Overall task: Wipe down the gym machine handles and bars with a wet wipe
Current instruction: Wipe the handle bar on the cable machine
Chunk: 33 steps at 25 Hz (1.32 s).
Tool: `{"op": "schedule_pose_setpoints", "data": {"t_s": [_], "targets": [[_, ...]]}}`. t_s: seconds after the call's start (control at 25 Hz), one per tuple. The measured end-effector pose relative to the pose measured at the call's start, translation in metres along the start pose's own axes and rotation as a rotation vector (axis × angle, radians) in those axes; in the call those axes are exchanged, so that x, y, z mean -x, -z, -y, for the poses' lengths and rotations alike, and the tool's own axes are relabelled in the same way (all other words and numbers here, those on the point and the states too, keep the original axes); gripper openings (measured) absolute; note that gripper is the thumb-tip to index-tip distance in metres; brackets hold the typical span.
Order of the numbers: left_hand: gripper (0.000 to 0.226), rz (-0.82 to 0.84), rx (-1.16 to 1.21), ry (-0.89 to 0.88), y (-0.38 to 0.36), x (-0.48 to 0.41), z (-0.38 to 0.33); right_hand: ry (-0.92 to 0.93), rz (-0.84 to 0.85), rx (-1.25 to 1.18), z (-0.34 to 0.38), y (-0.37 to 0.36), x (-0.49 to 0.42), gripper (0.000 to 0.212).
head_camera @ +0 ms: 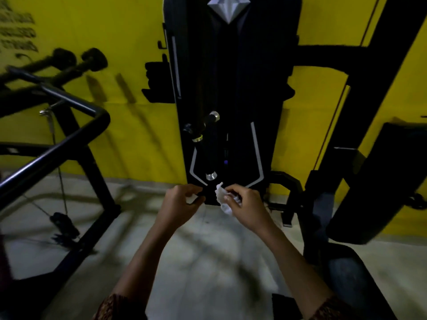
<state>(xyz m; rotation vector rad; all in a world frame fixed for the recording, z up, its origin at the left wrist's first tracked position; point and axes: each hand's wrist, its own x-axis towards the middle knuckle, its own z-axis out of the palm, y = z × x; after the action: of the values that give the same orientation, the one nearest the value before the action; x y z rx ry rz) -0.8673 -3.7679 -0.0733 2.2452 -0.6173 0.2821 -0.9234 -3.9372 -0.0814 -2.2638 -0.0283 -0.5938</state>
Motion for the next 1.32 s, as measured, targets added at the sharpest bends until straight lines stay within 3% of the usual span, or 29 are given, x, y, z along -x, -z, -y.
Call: {"op": "schedule_pose_setpoints", "data": {"t_s": [0.36,0.72,0.88,1.12,1.32], "targets": [[0.029,-0.063,-0.058,0.148,-0.041,-0.07,0.04,0.029,0.076,-0.098,-0.067,-0.023,-0.084,0.02],[0.031,-0.193,0.026,0.307,-0.088,-0.131,0.086,0.005,-0.072,-0.209,-0.122,-0.047,-0.153,0.023],[0.046,-0.274,0.133,0.359,-0.114,-0.137,0.089,-0.007,-0.029,-0.279,-0.146,-0.058,-0.16,0.024],[0.094,-0.322,0.302,0.363,-0.155,-0.148,0.086,-0.106,0.047,-0.411,-0.18,-0.065,-0.178,0.02],[0.1,-0.341,0.324,0.389,-0.18,-0.158,0.091,-0.037,0.105,-0.507,-0.17,-0.066,-0.214,0.024]]}}
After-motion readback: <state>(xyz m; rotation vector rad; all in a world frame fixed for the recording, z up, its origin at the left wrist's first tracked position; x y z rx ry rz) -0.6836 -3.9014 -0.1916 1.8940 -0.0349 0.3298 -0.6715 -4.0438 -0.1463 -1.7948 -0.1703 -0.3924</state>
